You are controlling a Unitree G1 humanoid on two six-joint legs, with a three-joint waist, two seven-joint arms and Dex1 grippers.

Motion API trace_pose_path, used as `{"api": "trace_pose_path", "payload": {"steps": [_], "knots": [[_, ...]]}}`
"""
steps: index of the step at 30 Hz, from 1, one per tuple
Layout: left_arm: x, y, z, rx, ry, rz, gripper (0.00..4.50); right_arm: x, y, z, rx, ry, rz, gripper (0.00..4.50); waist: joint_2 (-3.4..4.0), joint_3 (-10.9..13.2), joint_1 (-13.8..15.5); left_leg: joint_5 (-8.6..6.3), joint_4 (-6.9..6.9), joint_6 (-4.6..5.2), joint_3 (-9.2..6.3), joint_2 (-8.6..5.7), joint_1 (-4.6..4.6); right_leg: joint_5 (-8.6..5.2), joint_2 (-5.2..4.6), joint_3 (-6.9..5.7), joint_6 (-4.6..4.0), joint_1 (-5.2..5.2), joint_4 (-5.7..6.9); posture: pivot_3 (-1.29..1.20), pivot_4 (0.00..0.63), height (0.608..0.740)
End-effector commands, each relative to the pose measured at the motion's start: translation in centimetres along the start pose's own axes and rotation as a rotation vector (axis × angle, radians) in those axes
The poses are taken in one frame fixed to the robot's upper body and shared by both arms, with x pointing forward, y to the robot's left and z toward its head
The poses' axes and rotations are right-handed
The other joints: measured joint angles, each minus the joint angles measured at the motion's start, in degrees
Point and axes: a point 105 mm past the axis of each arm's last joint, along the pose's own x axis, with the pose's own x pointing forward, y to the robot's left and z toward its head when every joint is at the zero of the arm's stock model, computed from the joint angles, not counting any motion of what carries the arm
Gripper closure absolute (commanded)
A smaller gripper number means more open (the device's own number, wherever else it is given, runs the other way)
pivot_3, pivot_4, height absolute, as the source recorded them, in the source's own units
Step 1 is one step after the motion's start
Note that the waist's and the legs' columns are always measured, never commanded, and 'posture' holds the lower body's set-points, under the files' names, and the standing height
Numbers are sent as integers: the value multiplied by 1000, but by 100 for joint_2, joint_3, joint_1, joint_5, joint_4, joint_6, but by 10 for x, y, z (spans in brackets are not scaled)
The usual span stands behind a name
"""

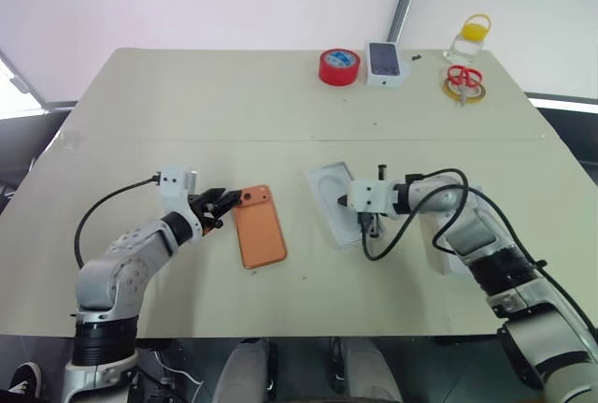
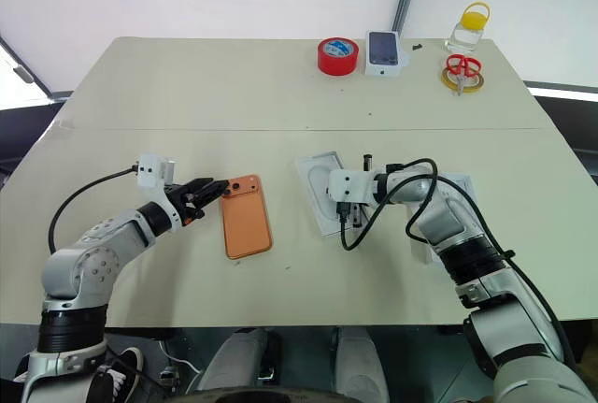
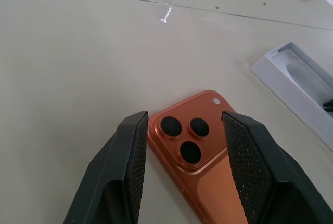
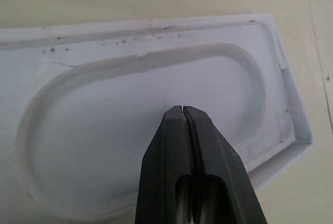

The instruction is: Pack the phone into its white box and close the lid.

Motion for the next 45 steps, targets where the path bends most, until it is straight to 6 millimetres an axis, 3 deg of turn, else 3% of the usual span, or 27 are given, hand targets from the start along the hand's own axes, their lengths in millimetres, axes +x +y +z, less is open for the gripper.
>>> {"api": "trace_pose_path", "payload": {"steps": [1, 10, 13, 17, 25, 32, 34, 41, 45], "knots": [[1, -5, 10, 34, -36, -15, 2109, -3, -1, -5, -88, 62, 16, 4460, 0, 0, 1, 0, 0, 0, 0, 0, 0, 0, 0, 0, 0, 0, 0, 0, 150, 740], [4, -7, 9, 19, -40, -16, 2109, -4, -14, -6, -175, 117, -25, 4460, 0, 0, -1, 0, 0, 0, 1, 0, 0, 0, 0, 0, 0, -1, 0, 0, 150, 740], [5, -7, 9, 18, -41, -15, 2109, -7, -31, -4, -194, 128, -98, 4460, 0, 0, -4, 0, 0, 0, 1, 0, 0, 0, 0, 1, 0, -1, -1, 0, 150, 740], [6, -7, 10, 18, -44, -17, 2109, -13, -26, -10, -226, 158, -52, 4460, 0, 1, 10, 0, 0, 0, 1, 0, -1, 0, 0, 0, 0, -1, -1, 0, 150, 740], [8, -7, 11, -13, -50, -29, 2109, -5, -20, 32, -52, -76, -64, 4460, 0, 1, -24, 0, -2, 0, 0, 2, -2, 0, 1, -1, 1, -3, 0, 0, 150, 740], [9, -10, 10, 1, -52, -33, 2109, -39, -57, 18, -18, -53, -224, 4460, 1, 3, 9, 0, 0, 0, 1, -3, -5, 0, -3, 1, 0, -3, -2, 0, 150, 740], [9, -10, 11, 5, -70, -33, 2109, -52, -61, 4, -40, 8, -239, 4460, 1, 3, 6, 0, 0, 0, 1, -2, -5, 0, -3, 0, 0, -4, -2, 0, 150, 740], [4, -16, 12, -59, -74, -92, 2109, -60, -25, -40, -54, 120, -126, 4460, 0, 3, -1, -1, -2, 1, 2, 1, -6, -1, -1, -1, 0, -5, -3, 0, 150, 740], [2, -15, 13, -48, -71, -94, 2109, -54, 1, -50, -26, 126, -50, 4460, 0, 4, -6, -1, -2, 1, 3, 2, -5, -1, 0, -1, 0, -5, -2, 0, 150, 740]]}}
